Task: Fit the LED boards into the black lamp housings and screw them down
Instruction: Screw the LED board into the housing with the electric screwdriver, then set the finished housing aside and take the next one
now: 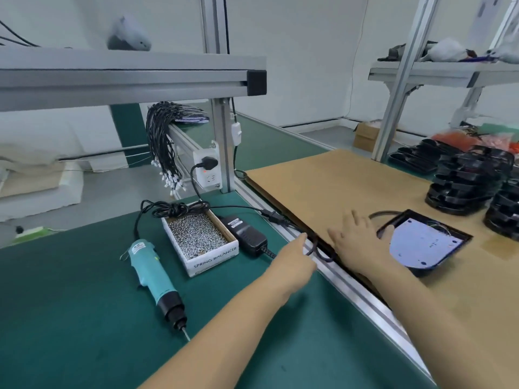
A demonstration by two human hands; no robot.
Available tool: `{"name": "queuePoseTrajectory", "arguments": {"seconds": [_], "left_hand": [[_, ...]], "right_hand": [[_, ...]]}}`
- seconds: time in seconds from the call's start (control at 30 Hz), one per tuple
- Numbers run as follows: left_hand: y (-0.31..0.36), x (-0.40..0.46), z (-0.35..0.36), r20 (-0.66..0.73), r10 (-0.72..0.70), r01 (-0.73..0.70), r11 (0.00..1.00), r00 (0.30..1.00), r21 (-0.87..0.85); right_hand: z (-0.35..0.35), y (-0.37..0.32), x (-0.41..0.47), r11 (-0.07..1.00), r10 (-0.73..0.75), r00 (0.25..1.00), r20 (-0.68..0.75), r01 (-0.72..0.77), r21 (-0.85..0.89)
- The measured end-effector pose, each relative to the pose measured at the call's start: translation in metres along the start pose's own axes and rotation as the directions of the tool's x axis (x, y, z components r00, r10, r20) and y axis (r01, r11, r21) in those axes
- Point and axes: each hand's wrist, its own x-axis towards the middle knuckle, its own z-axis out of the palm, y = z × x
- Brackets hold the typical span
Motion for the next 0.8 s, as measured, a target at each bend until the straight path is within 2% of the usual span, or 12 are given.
{"name": "queuePoseTrajectory", "arguments": {"seconds": [0.2,0.37,0.53,0.63,0.7,0.8], "left_hand": [[-0.027,-0.057,-0.064,-0.183,0.022,0.032,0.957,0.983,0.287],[-0.058,-0.103,-0.111,-0.305,-0.024,0.162,0.885,0.952,0.436],[-0.099,-0.139,-0.146,-0.426,-0.075,0.324,0.771,0.901,0.549],[-0.123,-0.161,-0.178,-0.561,-0.015,0.422,0.675,0.828,0.605],[-0.137,-0.178,-0.208,-0.672,0.068,0.523,0.573,0.737,0.631],[-0.158,-0.21,-0.267,-0.771,0.15,0.717,0.291,0.619,0.633]], "right_hand": [[0.018,-0.099,-0.039,0.952,-0.299,0.951,0.079,0.291,0.091],[0.036,-0.164,-0.069,0.878,-0.471,0.878,0.083,0.458,0.138],[0.05,-0.217,-0.1,0.806,-0.588,0.801,0.107,0.57,0.162],[0.059,-0.243,-0.12,0.758,-0.652,0.745,0.142,0.637,0.139],[0.067,-0.257,-0.133,0.72,-0.693,0.705,0.151,0.69,0.082],[0.077,-0.274,-0.151,0.652,-0.748,0.641,0.173,0.758,0.009]]}}
